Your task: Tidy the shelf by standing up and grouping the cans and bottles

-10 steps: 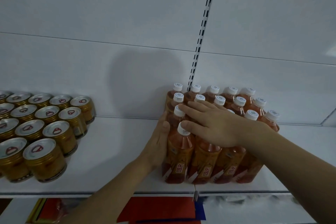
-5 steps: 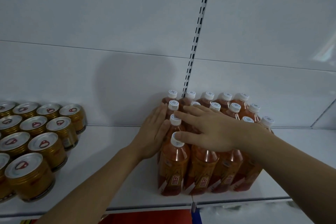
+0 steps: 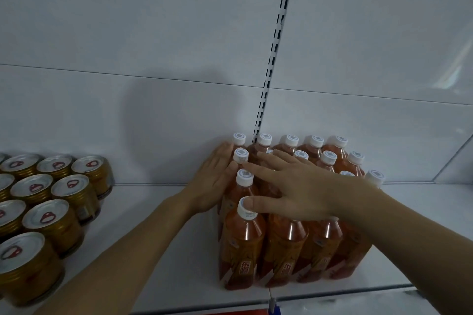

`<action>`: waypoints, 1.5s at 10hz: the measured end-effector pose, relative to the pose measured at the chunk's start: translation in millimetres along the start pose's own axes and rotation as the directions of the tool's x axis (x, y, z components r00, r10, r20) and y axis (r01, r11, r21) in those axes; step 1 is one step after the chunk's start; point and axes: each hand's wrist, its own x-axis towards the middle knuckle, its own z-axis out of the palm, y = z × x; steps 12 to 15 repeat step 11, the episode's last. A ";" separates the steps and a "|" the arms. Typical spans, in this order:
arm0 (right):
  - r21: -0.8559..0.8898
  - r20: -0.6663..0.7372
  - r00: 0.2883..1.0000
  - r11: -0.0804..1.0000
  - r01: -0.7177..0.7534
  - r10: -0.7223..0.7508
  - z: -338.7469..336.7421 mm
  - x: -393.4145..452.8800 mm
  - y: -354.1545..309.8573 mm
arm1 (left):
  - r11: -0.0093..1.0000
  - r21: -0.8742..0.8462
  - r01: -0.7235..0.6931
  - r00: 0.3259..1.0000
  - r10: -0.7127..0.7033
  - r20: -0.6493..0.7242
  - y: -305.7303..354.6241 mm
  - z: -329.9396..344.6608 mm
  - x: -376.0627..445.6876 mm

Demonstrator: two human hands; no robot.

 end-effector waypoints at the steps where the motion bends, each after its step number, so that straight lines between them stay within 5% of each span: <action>1: 0.016 0.014 1.000 1.000 -0.010 0.010 1.6 -0.6 -0.6 | 0.997 -0.081 0.004 0.999 -0.001 0.033 -2.3 0.2 4.8; 4: 0.049 -0.020 1.000 0.999 0.020 -0.019 4.5 -2.8 2.1 | 0.994 -0.063 0.090 0.995 -0.092 -0.031 11.6 -6.9 -11.3; 6: 0.019 -0.106 0.994 0.999 0.029 -0.027 10.4 -11.0 6.9 | 0.967 0.186 0.175 0.978 -0.149 -0.146 40.2 -21.5 -36.8; 8: -0.048 -0.141 0.990 0.999 0.019 -0.026 21.3 -45.4 12.0 | 0.814 0.515 0.267 0.961 -0.261 -0.086 73.3 -35.5 -59.7; 11: -0.045 -0.184 0.983 0.999 0.016 -0.024 14.1 -152.9 -2.8 | 0.745 0.568 0.349 0.921 -0.385 -0.061 103.9 -35.0 -68.1; 15: -0.045 -0.184 0.983 0.999 0.016 -0.024 14.1 -152.9 -2.8 | 0.745 0.568 0.349 0.921 -0.385 -0.061 103.9 -35.0 -68.1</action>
